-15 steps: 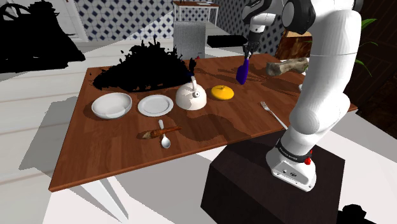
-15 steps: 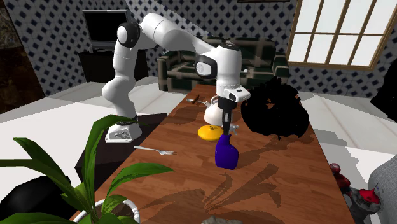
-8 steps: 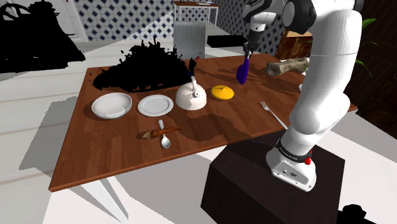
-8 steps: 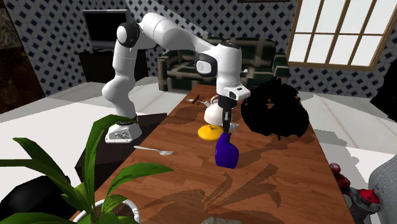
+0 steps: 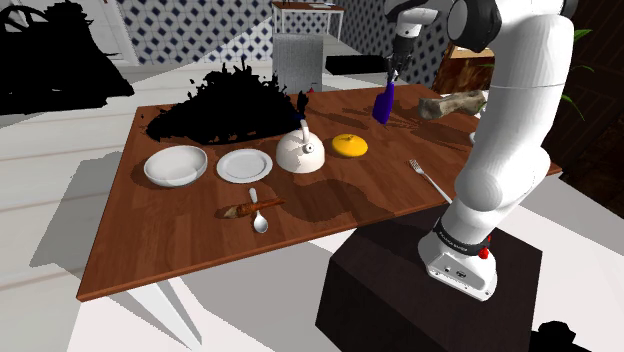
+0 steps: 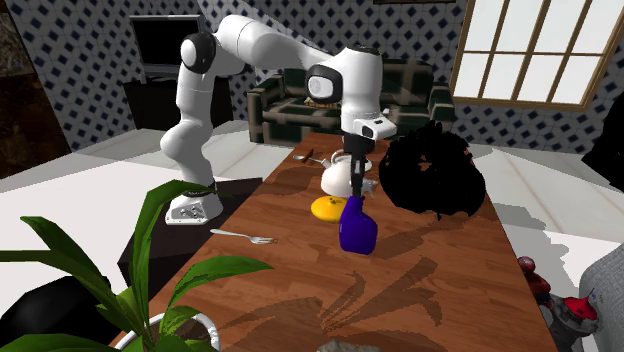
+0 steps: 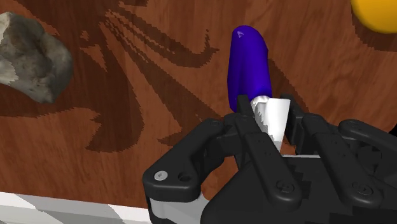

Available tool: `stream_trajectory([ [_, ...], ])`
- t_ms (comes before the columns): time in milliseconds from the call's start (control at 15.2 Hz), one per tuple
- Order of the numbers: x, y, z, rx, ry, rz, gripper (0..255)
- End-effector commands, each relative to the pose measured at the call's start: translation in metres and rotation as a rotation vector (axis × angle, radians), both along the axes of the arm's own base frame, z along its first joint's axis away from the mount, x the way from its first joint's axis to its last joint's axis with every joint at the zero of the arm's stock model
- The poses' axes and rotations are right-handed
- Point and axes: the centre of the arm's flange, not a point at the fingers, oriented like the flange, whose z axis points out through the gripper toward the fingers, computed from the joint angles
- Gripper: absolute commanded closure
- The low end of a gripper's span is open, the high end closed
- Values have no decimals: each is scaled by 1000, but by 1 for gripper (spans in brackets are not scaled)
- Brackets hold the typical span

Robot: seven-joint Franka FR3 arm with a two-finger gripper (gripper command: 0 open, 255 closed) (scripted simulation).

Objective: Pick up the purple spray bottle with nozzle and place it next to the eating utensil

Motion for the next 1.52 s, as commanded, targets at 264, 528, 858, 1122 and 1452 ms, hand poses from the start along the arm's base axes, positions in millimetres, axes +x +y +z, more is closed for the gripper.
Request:
stream_trajectory([
  [264,0,-1,31,0,0,0,255],
  [528,-4,24,46,0,0,0,255],
  [858,-14,85,68,0,0,0,255],
  [1122,-21,134,86,0,0,0,255],
  [1452,-31,196,109,0,0,0,255],
])
